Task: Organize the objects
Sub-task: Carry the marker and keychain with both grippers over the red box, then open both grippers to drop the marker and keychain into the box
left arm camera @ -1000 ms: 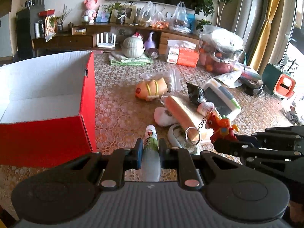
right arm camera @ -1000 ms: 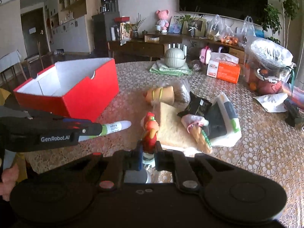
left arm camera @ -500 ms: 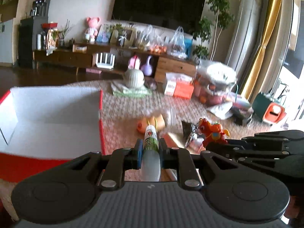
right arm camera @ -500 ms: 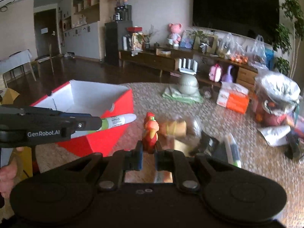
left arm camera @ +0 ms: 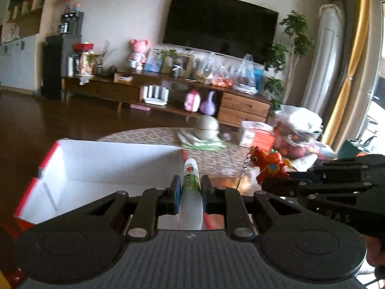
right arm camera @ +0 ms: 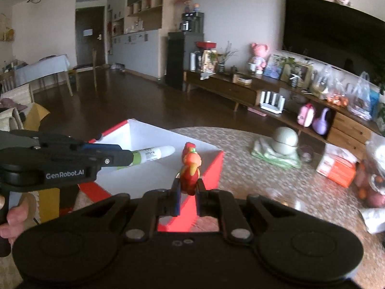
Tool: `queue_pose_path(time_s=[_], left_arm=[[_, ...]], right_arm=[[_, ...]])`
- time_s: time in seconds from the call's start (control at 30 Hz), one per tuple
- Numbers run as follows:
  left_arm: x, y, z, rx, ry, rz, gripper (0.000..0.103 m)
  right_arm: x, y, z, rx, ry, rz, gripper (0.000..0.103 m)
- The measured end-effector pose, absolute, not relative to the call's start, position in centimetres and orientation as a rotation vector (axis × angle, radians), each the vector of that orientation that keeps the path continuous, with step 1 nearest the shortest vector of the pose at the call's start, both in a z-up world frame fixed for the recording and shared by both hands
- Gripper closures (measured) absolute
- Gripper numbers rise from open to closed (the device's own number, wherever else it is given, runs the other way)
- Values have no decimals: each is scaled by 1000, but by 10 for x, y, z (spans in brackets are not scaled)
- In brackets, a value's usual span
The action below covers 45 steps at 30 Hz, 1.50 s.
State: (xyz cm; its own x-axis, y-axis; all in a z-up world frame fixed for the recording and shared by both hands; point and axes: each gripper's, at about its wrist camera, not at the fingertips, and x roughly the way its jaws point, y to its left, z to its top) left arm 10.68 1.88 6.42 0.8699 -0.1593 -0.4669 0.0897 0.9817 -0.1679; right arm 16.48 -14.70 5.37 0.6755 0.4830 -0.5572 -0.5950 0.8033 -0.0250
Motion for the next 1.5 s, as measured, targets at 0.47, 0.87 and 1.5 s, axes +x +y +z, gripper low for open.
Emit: queue_pose_path(time_s=[0.47,0.87,1.5], left_arm=[[149,105,38,-85,588,3,87],[206,125,-6,-27,784,10,87],[222,133,-30,-23,973,-6,87]], right_arm=[[219,-69,7,-264,757,654,92],[254,-43,-40,-334,954,642,92],[249,-41,-30,-340,956,683,71]])
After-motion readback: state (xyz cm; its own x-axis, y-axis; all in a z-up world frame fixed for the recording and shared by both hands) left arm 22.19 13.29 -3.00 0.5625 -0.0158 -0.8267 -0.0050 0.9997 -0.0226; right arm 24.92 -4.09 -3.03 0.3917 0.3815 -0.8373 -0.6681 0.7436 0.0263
